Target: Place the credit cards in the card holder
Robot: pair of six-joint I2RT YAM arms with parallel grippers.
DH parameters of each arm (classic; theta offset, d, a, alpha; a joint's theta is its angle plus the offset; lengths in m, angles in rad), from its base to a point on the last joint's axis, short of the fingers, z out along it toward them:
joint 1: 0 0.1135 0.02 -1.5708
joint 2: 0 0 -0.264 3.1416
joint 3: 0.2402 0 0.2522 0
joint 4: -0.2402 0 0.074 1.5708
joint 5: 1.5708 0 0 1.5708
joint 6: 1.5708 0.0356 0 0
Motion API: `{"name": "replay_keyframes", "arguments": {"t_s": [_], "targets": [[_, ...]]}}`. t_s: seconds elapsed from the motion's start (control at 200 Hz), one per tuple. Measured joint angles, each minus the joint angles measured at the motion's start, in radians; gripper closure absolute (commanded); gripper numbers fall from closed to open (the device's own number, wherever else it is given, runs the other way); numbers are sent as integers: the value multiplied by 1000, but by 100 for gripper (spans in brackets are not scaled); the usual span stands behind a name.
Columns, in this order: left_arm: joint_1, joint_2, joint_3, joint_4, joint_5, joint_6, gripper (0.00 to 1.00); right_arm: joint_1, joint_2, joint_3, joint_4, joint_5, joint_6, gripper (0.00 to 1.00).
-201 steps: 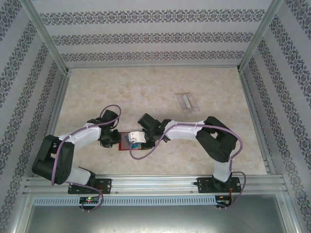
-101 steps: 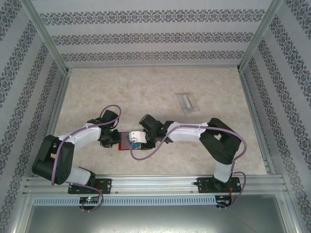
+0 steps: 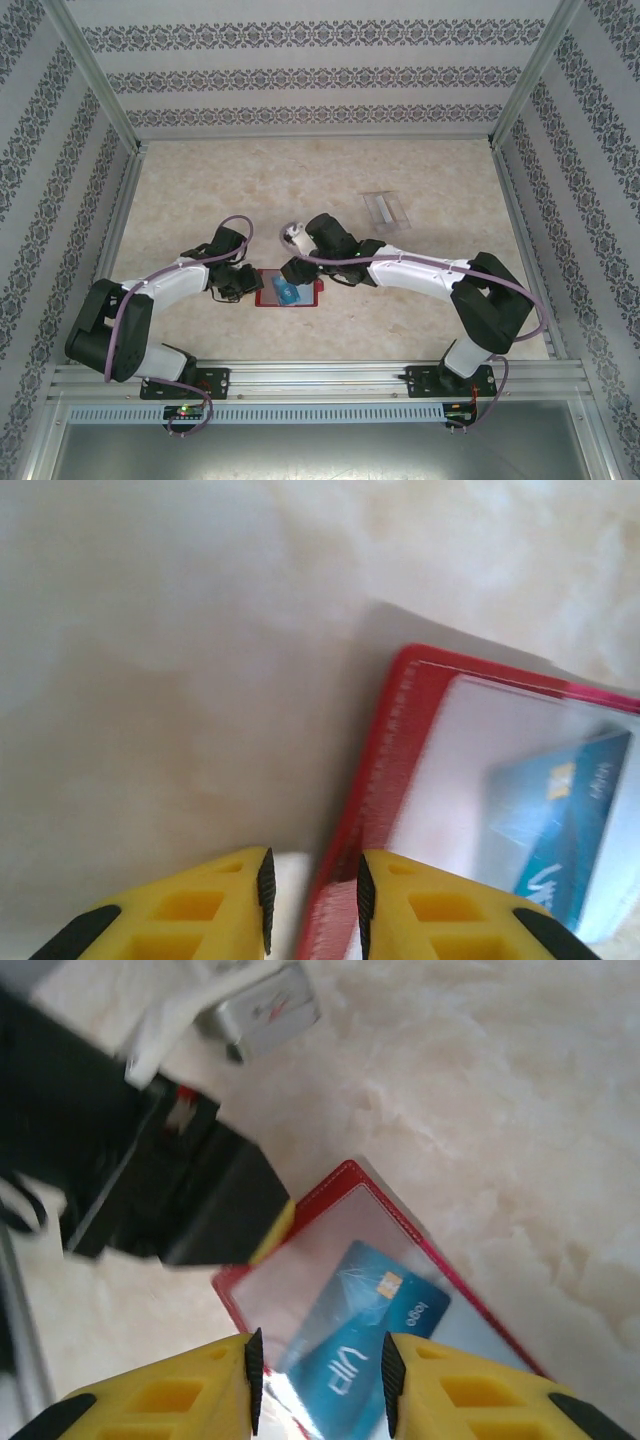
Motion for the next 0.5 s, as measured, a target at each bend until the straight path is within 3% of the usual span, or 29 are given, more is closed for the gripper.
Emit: {"name": "replay_keyframes", "arguments": {"t_s": [0.2,0.5], "targets": [[-1,0,-6,21,45,0,68,0,8,-1,-56,34,380,62],[-1,0,-7,42,73,0,69,28,97,-53,-59,21,637,63]]}}
